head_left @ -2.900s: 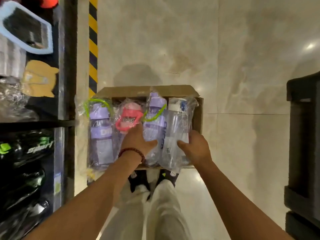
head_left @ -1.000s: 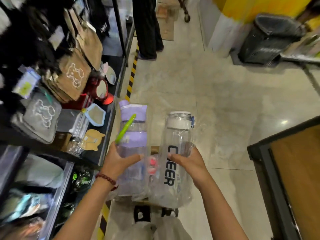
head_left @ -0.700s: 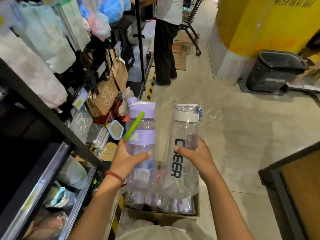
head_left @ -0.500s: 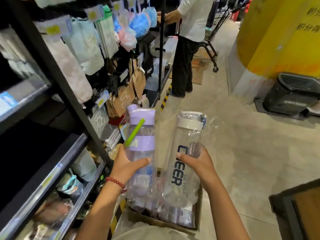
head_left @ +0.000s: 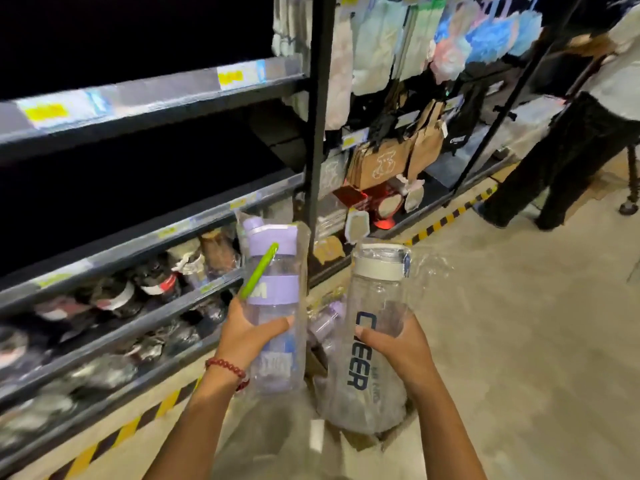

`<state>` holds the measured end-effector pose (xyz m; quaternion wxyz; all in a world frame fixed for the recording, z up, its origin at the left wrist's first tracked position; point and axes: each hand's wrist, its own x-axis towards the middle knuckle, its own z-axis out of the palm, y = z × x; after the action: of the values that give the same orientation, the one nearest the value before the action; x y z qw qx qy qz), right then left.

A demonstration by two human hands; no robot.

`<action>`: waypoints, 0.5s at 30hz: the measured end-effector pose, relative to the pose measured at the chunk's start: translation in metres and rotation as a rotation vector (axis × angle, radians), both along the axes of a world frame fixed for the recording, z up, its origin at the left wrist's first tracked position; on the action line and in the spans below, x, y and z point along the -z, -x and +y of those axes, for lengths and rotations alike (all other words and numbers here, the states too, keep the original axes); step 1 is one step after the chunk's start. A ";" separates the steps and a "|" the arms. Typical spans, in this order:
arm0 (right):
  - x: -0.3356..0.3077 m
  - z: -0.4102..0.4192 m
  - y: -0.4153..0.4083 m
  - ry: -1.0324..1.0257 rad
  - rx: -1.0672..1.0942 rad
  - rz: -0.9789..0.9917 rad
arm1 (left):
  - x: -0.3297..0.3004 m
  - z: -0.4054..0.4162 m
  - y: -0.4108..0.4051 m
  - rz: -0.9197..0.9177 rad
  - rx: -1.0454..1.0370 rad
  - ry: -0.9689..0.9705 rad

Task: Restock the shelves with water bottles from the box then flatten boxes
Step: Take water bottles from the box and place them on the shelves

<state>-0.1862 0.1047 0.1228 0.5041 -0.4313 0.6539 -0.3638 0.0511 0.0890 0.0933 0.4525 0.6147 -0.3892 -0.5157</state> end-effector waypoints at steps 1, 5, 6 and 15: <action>0.003 0.009 -0.009 -0.008 -0.039 -0.008 | 0.005 0.019 -0.010 -0.004 -0.052 -0.026; 0.013 0.035 -0.047 -0.064 -0.189 -0.060 | 0.003 0.080 -0.040 -0.057 -0.242 -0.069; 0.014 0.039 -0.059 -0.076 -0.226 -0.069 | 0.003 0.092 -0.049 -0.062 -0.296 -0.074; 0.014 0.043 -0.177 -0.074 -0.530 -0.085 | 0.007 0.168 -0.155 -0.004 -0.603 -0.047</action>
<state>-0.0089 0.1476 0.1089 0.6241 -0.5529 0.5095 -0.2128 0.2064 0.2574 0.0858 0.5701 0.7138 -0.1781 -0.3656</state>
